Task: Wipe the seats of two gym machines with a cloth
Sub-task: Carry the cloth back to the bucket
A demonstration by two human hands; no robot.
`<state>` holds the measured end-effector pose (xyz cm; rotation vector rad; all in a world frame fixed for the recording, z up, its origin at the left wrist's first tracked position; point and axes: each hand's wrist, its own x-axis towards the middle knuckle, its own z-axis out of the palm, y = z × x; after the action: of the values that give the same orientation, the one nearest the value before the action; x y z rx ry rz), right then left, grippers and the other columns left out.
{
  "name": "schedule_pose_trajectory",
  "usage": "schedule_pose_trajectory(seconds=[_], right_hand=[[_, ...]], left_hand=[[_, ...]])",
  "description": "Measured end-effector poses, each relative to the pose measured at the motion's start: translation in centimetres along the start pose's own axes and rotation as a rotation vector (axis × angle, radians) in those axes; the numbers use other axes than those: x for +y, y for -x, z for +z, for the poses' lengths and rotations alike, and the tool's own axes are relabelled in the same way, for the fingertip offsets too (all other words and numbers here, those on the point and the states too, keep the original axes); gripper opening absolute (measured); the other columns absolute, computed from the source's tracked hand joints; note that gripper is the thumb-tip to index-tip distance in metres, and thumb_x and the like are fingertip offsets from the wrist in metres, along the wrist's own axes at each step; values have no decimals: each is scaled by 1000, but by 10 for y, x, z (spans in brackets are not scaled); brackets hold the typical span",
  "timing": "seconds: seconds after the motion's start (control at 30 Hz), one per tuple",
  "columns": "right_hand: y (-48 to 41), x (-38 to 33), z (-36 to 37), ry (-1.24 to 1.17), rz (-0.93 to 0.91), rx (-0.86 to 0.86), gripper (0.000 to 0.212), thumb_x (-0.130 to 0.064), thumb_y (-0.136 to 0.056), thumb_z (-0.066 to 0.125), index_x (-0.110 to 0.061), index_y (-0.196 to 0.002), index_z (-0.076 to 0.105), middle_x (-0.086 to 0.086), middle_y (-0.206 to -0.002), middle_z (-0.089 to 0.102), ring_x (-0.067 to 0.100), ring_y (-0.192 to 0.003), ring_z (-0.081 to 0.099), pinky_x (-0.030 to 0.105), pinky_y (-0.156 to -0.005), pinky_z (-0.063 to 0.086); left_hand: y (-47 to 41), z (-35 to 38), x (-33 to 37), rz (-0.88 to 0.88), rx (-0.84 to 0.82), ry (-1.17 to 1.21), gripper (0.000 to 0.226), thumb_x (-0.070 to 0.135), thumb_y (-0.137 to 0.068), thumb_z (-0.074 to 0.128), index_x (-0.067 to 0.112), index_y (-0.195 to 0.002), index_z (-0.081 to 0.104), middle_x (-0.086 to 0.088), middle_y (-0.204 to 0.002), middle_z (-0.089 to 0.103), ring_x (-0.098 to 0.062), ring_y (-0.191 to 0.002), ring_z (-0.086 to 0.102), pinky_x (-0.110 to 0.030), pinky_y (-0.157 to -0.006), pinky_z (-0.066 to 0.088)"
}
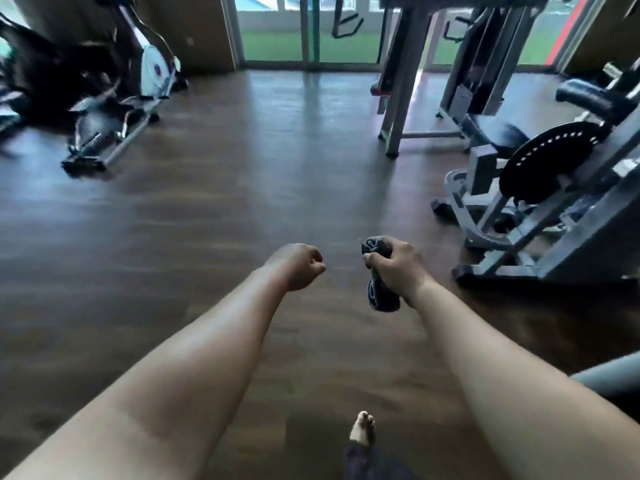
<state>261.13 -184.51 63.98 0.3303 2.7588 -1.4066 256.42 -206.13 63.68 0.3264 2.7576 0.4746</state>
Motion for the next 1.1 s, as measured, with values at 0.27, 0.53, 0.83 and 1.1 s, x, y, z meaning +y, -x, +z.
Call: schedule_pose_trajectory(seconds=[0.27,0.53,0.83,1.1], right_hand=[[-208,-84,44,16,-76,-109,30,-31,-84,72,-24,-114,74,-1,-99,74,23,-98,66,33,-89,52],[-415,-165,104,28,-130,-124,13,-38,-72,67,-26,-77,68,-2,-79,70,27,-84,65,40,-84,55],[-627,-268,210,18,-65,-73,15,-26,-84,73,-28,-74,62,-1,-81,67,23,-84,60,28,-72,40],[-867,-333,271,-27,-83,-49,18,-34,-76,71,-31,-94,72,0,-92,75,26,-94,69,37,-88,54]], left_hand=[[-162,-91,-81,-101,66,36,31,42,-100,57,28,-123,73,-1,-131,72,-25,-124,64,-35,-103,51],[-330,-186,-169,-126,96,63,31,41,-101,58,27,-124,73,-1,-130,73,-23,-123,64,-31,-100,50],[-535,-314,-312,-81,36,-42,30,43,-100,58,30,-122,74,-1,-130,73,-25,-124,64,-32,-101,51],[-760,-407,-390,-43,28,-108,38,43,-99,58,27,-131,70,1,-136,67,-24,-128,60,-34,-104,50]])
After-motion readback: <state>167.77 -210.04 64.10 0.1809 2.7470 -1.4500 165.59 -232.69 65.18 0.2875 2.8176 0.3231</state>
